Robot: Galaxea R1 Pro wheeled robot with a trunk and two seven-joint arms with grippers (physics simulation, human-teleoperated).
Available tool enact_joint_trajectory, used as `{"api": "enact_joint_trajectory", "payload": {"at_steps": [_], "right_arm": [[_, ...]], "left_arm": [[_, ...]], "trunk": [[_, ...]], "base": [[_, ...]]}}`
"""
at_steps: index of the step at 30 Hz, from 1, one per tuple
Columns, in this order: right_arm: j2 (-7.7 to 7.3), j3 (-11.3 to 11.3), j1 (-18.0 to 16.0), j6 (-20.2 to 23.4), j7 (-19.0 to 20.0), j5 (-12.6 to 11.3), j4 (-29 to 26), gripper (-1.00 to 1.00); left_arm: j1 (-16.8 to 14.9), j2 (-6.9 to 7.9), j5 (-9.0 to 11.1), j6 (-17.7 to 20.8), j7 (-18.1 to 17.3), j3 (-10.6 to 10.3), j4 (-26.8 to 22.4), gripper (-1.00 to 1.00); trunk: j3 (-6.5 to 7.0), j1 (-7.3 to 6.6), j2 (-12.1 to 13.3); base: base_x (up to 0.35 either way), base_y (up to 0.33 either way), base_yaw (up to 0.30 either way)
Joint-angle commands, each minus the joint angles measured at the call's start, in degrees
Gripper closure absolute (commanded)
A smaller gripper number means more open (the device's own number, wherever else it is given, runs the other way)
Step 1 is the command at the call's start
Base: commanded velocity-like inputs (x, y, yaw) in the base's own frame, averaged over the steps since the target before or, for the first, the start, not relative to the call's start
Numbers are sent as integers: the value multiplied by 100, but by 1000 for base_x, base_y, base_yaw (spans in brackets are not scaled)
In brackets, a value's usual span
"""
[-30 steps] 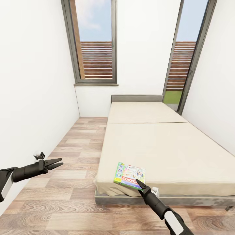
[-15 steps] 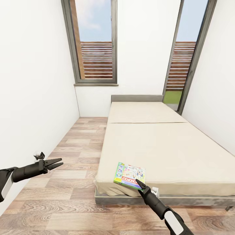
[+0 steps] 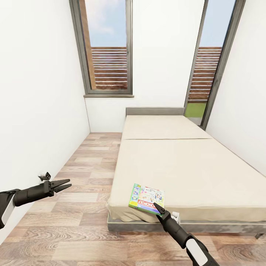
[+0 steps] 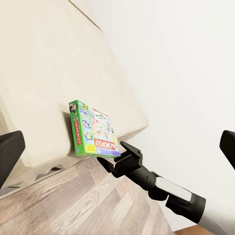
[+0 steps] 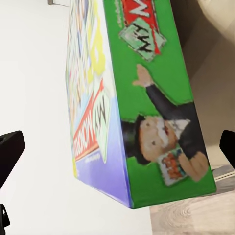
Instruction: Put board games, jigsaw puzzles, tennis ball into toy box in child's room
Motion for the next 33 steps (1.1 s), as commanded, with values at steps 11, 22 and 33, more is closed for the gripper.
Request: {"api": "enact_joint_trajectory", "payload": {"at_steps": [11,22,33], "right_arm": [[-3,-34,-3,57,11,-29,4,100],[-1,-36,-3,57,11,-30,4,100],[1,-36,-3,57,11,-27,4,100]], "left_arm": [[-3,1,5,52,-21,-5,2,-100],[-3,1,3,52,-20,-1,0,-100],[-3,1,8,44,-23,-1,0,-100]], "trunk": [[-5,-1,-2],[-5,-1,-2],[-5,-1,-2]], "base": [[0,0,0],[0,-23,0],[0,0,0]]}}
